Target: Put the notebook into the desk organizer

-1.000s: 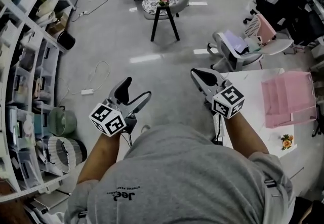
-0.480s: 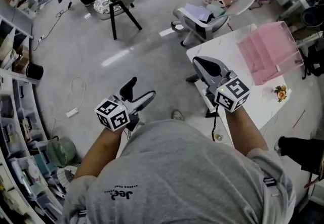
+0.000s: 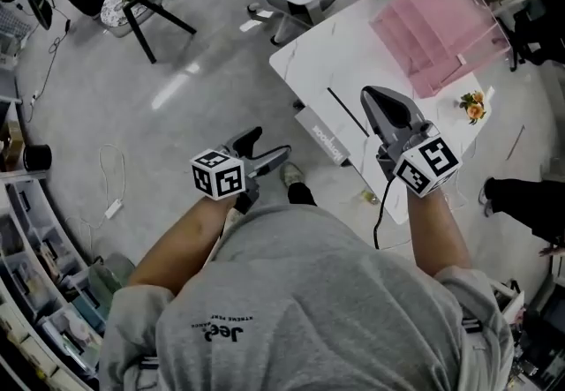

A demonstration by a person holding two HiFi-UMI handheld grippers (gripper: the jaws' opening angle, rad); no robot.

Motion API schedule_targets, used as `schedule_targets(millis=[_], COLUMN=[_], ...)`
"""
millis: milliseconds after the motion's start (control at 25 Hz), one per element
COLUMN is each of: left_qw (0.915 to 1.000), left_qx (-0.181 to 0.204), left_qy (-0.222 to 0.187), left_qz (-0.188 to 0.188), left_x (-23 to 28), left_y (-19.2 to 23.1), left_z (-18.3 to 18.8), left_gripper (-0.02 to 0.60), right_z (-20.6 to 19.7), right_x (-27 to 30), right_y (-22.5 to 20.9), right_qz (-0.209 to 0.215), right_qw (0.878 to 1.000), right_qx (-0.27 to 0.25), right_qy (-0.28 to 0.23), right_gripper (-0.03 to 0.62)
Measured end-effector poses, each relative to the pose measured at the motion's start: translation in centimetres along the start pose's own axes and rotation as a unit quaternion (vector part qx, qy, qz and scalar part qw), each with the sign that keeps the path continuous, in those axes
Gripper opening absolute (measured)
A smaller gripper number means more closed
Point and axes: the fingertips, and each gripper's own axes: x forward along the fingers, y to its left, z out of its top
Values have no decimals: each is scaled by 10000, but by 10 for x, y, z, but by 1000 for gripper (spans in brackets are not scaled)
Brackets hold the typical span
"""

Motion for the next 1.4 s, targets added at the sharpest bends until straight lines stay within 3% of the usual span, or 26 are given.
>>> schedule_targets(millis=[280, 480, 600, 680, 720, 800, 840, 1120, 1400], left_qw=[9935, 9816, 9763, 9755, 9759, 9768, 9767, 9777, 9896], left_qx=[-712, -1640, -1911, -1934, -1909, -1828, -1799, -1620, -1106], left_qy=[890, 980, 1015, 1047, 1055, 1089, 1118, 1235, 905], left_qz=[3, 69, 82, 60, 79, 247, 358, 503, 129], left_x=[98, 144, 166, 179, 184, 190, 192, 166, 113], left_y=[30, 54, 55, 51, 49, 50, 52, 36, 1], left_z=[-67, -99, -109, -112, -114, -116, -116, -95, -10], left_gripper=[479, 479, 477, 464, 421, 282, 167, 67, 67], right_z=[-27, -44, -54, -60, -63, -68, -70, -64, -30], right_x=[-47, -65, -76, -83, -86, -92, -94, -93, -61], right_y=[-58, -83, -93, -101, -104, -110, -113, -119, -100], right_qz=[-527, -667, -732, -781, -803, -835, -845, -691, -324], right_qw=[9984, 9973, 9966, 9961, 9958, 9953, 9951, 9966, 9990], right_qx=[166, 210, 241, 275, 295, 334, 349, 419, 274], right_qy=[104, 215, 278, 318, 337, 368, 373, 147, -136], right_gripper=[3, 5, 5, 3, 3, 3, 3, 5, 3])
